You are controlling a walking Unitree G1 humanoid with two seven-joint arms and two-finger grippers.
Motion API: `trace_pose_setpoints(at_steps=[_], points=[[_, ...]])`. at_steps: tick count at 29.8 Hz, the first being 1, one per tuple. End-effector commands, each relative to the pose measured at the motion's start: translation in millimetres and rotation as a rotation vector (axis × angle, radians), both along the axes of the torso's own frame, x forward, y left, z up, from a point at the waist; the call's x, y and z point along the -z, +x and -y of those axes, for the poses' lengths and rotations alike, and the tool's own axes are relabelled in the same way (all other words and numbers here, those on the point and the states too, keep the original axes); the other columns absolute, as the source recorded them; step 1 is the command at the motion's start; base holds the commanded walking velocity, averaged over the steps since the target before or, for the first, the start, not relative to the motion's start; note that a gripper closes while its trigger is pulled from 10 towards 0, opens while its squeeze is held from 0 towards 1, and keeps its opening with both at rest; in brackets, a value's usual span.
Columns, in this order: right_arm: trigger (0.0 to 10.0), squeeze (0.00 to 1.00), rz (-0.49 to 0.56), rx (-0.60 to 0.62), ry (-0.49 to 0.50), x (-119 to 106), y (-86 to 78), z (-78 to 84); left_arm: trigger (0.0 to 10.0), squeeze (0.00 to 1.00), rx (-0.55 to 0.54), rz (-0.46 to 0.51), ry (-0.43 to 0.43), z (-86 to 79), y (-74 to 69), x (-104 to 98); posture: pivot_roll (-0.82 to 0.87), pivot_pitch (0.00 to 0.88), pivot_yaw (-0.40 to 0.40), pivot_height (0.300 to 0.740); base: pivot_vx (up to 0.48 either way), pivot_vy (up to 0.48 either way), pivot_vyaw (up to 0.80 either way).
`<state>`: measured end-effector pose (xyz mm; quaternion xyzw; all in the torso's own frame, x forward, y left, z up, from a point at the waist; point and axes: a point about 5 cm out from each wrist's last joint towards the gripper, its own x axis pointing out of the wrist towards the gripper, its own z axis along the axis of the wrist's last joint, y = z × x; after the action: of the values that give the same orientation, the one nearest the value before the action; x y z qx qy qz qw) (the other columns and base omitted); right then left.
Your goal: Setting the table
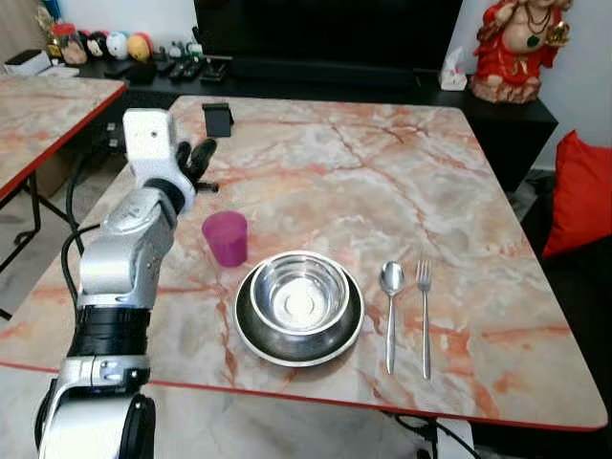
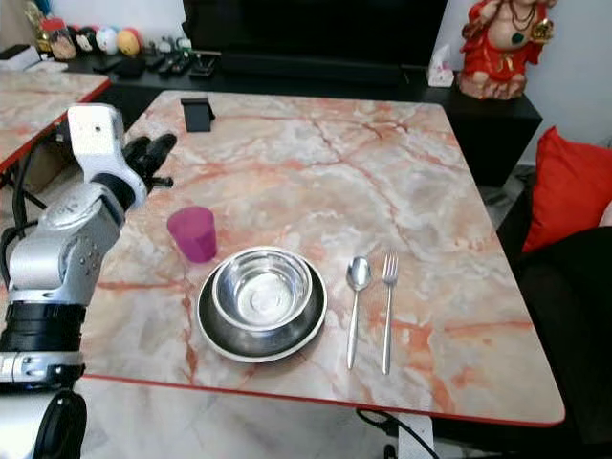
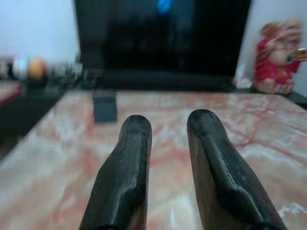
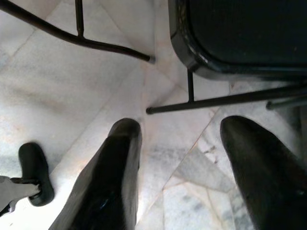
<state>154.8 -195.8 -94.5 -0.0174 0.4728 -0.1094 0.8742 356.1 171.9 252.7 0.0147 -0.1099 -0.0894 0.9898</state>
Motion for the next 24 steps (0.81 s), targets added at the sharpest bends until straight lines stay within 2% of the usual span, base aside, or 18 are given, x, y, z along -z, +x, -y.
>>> trace_pose_setpoints(at_steps=[1,6,8,11,15,24], points=[[10.0,0.0,-0.002,0.002,0.001,0.6,-2.1,1.0,10.0,0.0,0.026,0.045,0.097,8.2,-5.7,6.6,0.04,0.0,-0.01,0.74,0.0,0.0,0.0],[10.0,0.0,0.004,0.006,0.005,0.4,-1.7,0.5,10.0,0.0,0.052,0.08,0.127,14.2,-13.2,16.9,0.04,0.0,-0.01,0.74,0.0,0.0,0.0],[10.0,0.0,0.007,0.011,0.007,0.7,-2.3,-0.4,10.0,0.0,0.019,0.106,0.146,13.1,-19.3,26.0,0.04,0.0,-0.01,0.74,0.0,0.0,0.0],[10.0,0.0,0.008,0.012,0.009,1.0,-3.1,-1.1,10.0,0.0,-0.009,0.123,0.165,10.9,-21.6,29.0,0.04,0.0,-0.01,0.74,0.0,0.0,0.0],[10.0,0.0,0.004,0.01,0.015,2.2,-5.6,-3.6,10.0,0.0,-0.056,0.153,0.164,7.8,-22.4,29.2,0.04,0.0,-0.012,0.74,0.0,0.0,0.0],[10.0,0.0,-0.003,0.013,0.017,2.7,-6.2,-4.6,10.0,0.0,-0.066,0.167,0.162,6.5,-20.1,27.6,0.04,0.0,-0.009,0.74,0.0,0.0,0.0]])
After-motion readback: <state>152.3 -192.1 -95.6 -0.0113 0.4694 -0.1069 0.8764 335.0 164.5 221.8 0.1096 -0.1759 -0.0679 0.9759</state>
